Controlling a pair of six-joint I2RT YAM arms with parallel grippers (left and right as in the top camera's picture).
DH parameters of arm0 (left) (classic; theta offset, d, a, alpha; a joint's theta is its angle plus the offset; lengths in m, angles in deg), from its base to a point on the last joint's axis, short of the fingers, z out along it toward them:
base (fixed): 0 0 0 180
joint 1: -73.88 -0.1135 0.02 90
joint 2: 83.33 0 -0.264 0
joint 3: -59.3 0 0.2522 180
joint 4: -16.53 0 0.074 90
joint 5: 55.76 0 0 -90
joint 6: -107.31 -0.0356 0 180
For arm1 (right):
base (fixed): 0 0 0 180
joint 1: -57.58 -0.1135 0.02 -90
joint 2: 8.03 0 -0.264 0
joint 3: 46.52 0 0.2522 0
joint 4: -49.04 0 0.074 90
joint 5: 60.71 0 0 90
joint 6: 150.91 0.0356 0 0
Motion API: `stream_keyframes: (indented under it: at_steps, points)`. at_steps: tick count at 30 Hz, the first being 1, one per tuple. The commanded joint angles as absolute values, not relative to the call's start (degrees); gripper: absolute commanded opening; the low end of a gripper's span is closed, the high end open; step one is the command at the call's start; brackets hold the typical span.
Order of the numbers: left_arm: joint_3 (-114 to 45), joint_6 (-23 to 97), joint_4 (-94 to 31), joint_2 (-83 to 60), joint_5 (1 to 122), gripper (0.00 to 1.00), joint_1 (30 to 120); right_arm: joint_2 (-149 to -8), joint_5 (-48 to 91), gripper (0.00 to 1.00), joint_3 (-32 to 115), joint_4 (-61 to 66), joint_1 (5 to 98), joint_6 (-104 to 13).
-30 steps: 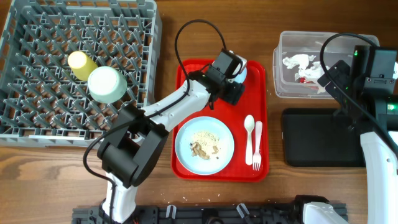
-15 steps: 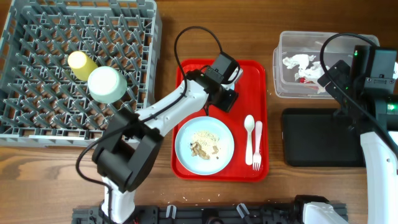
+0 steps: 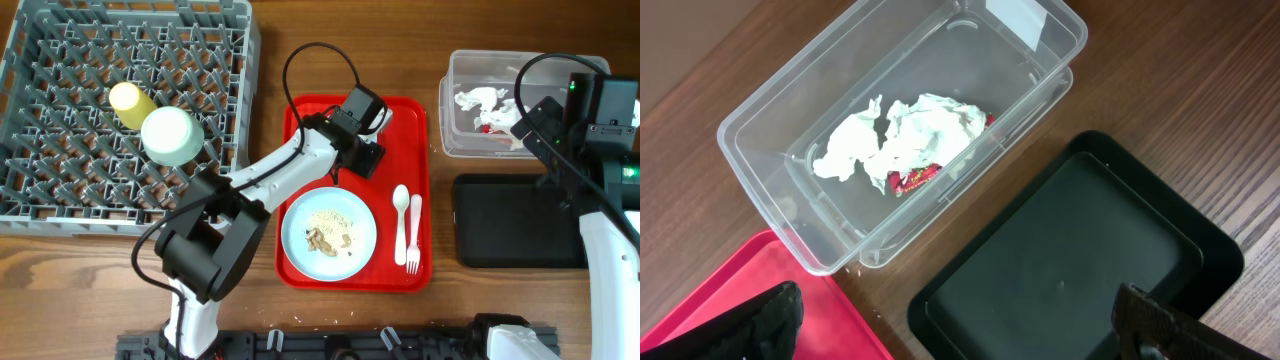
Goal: Sort waste into correct bins and load items into the dishwasher rack
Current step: 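Reach the left gripper back to the small light-blue bowl on the tray, then grasp the small bowl and carry it left into the rack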
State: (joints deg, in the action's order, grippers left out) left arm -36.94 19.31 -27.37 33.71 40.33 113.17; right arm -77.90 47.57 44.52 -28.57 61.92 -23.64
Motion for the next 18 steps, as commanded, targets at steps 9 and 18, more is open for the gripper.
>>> stream_keyframes:
  at_steps: [9, 18]
  points:
    - [-37.0, 19.0, -27.4, 36.0, 41.3, 0.38, 113.1, -78.1, 48.7, 1.0, 44.5, -28.4, 62.1, -23.4]
    - [-37.0, 19.1, -27.0, 34.8, 41.3, 0.04, 113.1, -78.1, 48.7, 1.0, 44.5, -28.4, 62.1, -23.4]
